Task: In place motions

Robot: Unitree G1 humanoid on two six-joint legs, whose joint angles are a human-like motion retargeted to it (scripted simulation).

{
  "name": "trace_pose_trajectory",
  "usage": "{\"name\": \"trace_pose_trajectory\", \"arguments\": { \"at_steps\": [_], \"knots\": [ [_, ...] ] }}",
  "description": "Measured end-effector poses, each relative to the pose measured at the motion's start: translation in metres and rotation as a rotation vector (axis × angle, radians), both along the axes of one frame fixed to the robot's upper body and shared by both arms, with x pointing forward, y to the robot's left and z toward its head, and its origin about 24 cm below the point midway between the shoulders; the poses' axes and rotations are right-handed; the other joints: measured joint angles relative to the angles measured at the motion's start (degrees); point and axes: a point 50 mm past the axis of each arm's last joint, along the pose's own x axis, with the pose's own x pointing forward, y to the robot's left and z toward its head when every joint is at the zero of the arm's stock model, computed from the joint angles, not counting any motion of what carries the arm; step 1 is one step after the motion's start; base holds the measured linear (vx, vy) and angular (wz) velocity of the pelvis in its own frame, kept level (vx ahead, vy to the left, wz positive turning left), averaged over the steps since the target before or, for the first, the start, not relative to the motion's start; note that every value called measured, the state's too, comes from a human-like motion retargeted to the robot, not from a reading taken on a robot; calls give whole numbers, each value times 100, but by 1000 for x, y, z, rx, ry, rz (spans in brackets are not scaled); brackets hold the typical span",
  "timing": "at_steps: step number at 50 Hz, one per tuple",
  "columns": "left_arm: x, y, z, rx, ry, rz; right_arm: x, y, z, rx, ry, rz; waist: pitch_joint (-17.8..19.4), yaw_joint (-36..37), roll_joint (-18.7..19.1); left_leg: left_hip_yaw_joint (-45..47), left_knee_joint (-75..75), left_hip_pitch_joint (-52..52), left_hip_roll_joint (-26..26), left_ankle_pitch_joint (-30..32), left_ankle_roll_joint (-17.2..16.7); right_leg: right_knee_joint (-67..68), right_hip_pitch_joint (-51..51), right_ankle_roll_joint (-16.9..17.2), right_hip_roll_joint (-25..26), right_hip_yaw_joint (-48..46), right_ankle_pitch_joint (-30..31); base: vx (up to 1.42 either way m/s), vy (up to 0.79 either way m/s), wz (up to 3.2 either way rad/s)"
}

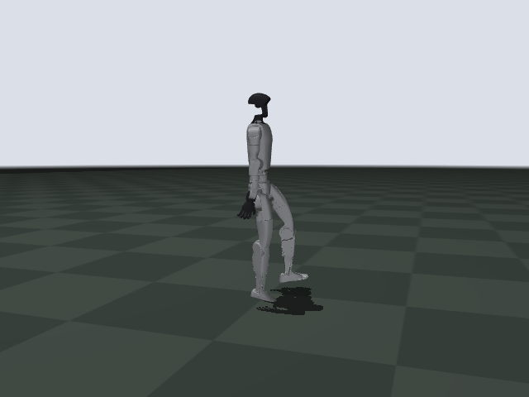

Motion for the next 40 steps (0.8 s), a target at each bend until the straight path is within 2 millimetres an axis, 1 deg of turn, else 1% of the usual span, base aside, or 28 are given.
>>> {"name": "trace_pose_trajectory", "arguments": {
  "at_steps": [2, 3, 5, 6, 7, 8, 9, 10, 11, 12, 13, 14, 15, 17, 18, 20, 22, 25, 28, 30, 32, 35, 37, 40],
  "knots": [
    [6, 1, -1, 9, -19, -3, -14, -5, 3, -30, 40, -43, -271, -121, -91, -258, 260, 368, -169, 14, 394, -69, -112, 90, -198, -49, 54, 15, 19, 46],
    [7, 1, -1, 15, -29, -5, -21, -6, 4, -42, 57, -60, -385, -166, -139, -313, 128, 669, -268, 117, 522, -128, -129, 144, -280, -59, 94, 17, 24, 33],
    [14, 4, -1, 30, -55, -15, -33, -9, 7, -68, 86, -97, -596, -266, -76, -407, -391, 1257, -337, 530, 538, -219, -165, 238, -276, -146, 141, 16, 23, 40],
    [19, 6, -2, 30, -70, -26, -34, -13, 8, -86, 93, -116, -684, -338, 58, -439, -775, 1511, -317, 114, 317, -275, -177, 271, -170, -241, 155, 16, 22, 57],
    [25, 7, -2, 30, -84, -36, -36, -17, 10, -102, 100, -132, -767, -411, 188, -267, -1174, 1754, -267, -197, 144, -338, -176, 309, -70, -336, 170, 18, 25, 64],
    [30, 7, -2, 27, -97, -47, -37, -20, 11, -115, 105, -142, -838, -484, 308, 309, -1605, 1977, -156, -300, 65, -416, -146, 358, 19, -429, 185, 18, 25, 76],
    [34, 7, -3, 24, -107, -56, -39, -23, 12, -125, 113, -148, -967, -610, 430, 464, -1956, 2053, -136, -209, -91, -457, -172, 397, 69, -562, 191, 18, 22, 95],
    [37, 6, -3, 21, -114, -64, -40, -26, 13, -133, 121, -152, -1124, -761, 552, 410, -2267, 2055, -163, -21, -285, -480, -226, 432, 100, -715, 193, 12, 23, 99],
    [39, 6, -3, 22, -119, -56, -38, -25, 13, -135, 128, -150, -1296, -898, 594, 273, -2368, 1869, -116, 94, -510, -462, -365, 462, 18, -786, 205, 7, 25, 87],
    [42, 6, -3, 25, -125, -47, -34, -24, 12, -134, 126, -151, -1429, -1016, 633, 288, -2425, 1719, -80, 165, -651, -438, -488, 491, -54, -846, 217, 0, 27, 60],
    [45, 6, -3, 30, -130, -34, -29, -20, 10, -129, 109, -158, -1488, -1096, 667, 606, -2398, 1643, -63, 146, -624, -402, -581, 515, -109, -883, 231, -8, 19, 47],
    [51, 6, -3, 34, -148, -30, -21, -15, 8, -117, 76, -175, -1441, -1135, 686, 474, -2363, 1558, -120, 161, -553, -385, -600, 531, -137, -927, 251, -18, 12, 37],
    [60, 8, -3, 36, -171, -31, -12, -11, 6, -100, 37, -196, -1339, -1155, 698, 118, -2323, 1470, -214, 193, -461, -378, -582, 542, -151, -975, 276, -19, 12, 11],
    [82, 16, -1, 49, -236, -80, 7, -2, 1, -46, -37, -231, -1012, -950, 569, 111, -2248, 1563, -262, 134, -378, -394, -481, 539, -189, -899, 336, -8, 20, -29],
    [90, 22, 1, 61, -258, -110, 14, 2, 0, -19, -62, -232, -894, -838, 487, 147, -2233, 1637, -296, 106, -342, -400, -438, 546, -227, -839, 362, -1, 20, -49],
    [93, 29, 3, 86, -273, -141, 26, 10, -2, 24, -85, -191, -797, -650, 357, 191, -2222, 1728, -373, 71, -268, -400, -414, 576, -305, -699, 409, 1, 13, -58],
    [83, 33, 2, 96, -254, -120, 36, 18, -3, 60, -89, -114, -872, -463, 246, 283, -2246, 1749, -427, 63, -250, -353, -521, 623, -399, -515, 449, 9, 14, -63],
    [59, 31, 1, 87, -187, -53, 54, 30, -5, 114, -126, 7, -964, -335, 134, 401, -2347, 1780, -521, 91, -215, -276, -675, 709, -514, -328, 491, 5, 12, -42],
    [40, 29, 1, 67, -113, -21, 79, 41, -5, 174, -207, 98, -864, -407, 87, 413, -2360, 1808, -581, 90, -180, -276, -678, 796, -586, -314, 540, -1, 15, -6],
    [26, 27, 2, 58, -67, -20, 89, 48, -4, 206, -249, 141, -824, -442, 56, 368, -2334, 1821, -625, 78, -139, -286, -652, 862, -646, -319, 577, 3, 16, 2],
    [13, 25, 2, 47, -33, -16, 94, 50, -4, 223, -275, 164, -821, -395, 15, 351, -2321, 1846, -673, 55, -82, -277, -653, 912, -692, -280, 603, 7, 19, -13],
    [-2, 20, 3, 26, 3, -1, 93, 48, -4, 220, -287, 169, -798, -240, -53, 314, -2316, 1947, -764, 7, 39, -211, -629, 966, -747, -187, 609, 9, 21, -25],
    [-11, 17, 4, 17, 24, 4, 84, 43, -5, 204, -266, 151, -764, -154, -72, 233, -2293, 2041, -810, -20, 122, -84, -563, 996, -785, -175, 592, 14, 23, -10],
    [-21, 15, 6, 7, 56, -3, 63, 31, -6, 165, -212, 109, -738, -91, -52, 112, -2232, 2170, -826, -35, 231, 371, -519, 999, -871, -246, 607, 16, 23, 21]
  ]
}}
